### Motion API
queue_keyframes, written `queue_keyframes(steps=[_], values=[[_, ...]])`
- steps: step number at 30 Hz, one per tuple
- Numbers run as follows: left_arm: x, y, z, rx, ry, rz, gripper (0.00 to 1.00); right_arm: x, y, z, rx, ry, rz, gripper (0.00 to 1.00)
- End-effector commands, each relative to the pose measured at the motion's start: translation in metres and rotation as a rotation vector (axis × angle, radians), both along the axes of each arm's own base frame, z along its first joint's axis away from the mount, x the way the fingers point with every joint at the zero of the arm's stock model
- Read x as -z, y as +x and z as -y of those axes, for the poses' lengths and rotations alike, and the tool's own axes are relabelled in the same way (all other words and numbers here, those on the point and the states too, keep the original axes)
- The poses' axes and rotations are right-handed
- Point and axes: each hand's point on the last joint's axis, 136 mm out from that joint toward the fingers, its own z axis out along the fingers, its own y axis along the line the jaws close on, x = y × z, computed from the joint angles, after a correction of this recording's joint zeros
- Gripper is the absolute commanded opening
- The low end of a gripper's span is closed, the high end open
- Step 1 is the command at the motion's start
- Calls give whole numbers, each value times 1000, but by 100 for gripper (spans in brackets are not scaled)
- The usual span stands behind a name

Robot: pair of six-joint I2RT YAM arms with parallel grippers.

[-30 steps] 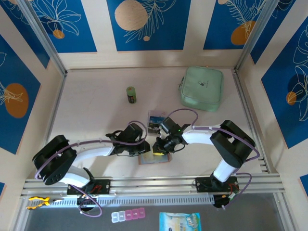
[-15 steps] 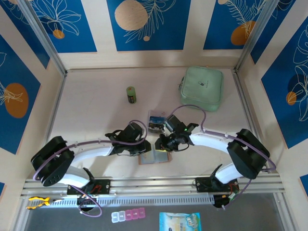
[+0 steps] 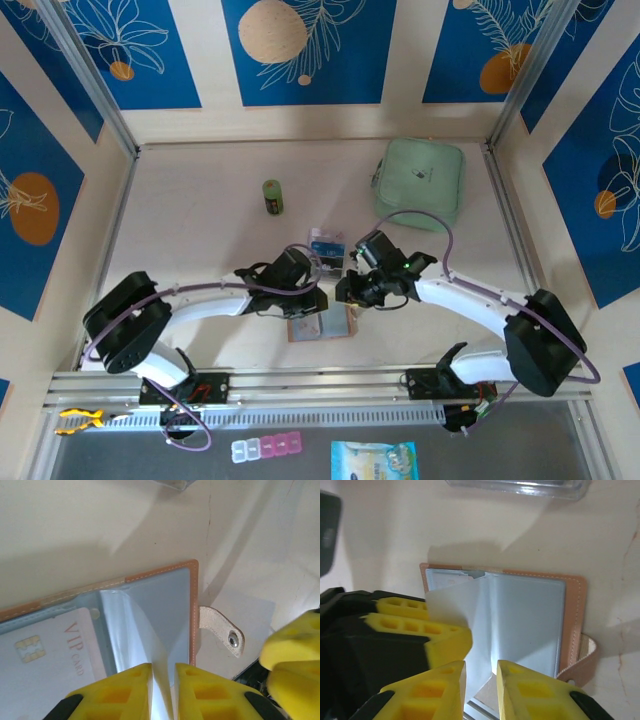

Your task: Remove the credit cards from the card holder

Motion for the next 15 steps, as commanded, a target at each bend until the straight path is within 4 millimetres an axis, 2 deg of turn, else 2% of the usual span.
queue_keyframes(steps=[1,4,8,15], values=[[-5,-3,15,48,-19,-2,19,1,-6,13,5,-18,-8,25],[-2,-2,21,58,-14,-7,19,-1,-7,19,18,-13,-4,25],[-1,-2,30,74,-18,-12,26,-4,-8,28,34,-10,0,25],[-5,0,32,73,-25,6,36,-8,-9,33,44,6,5,26]])
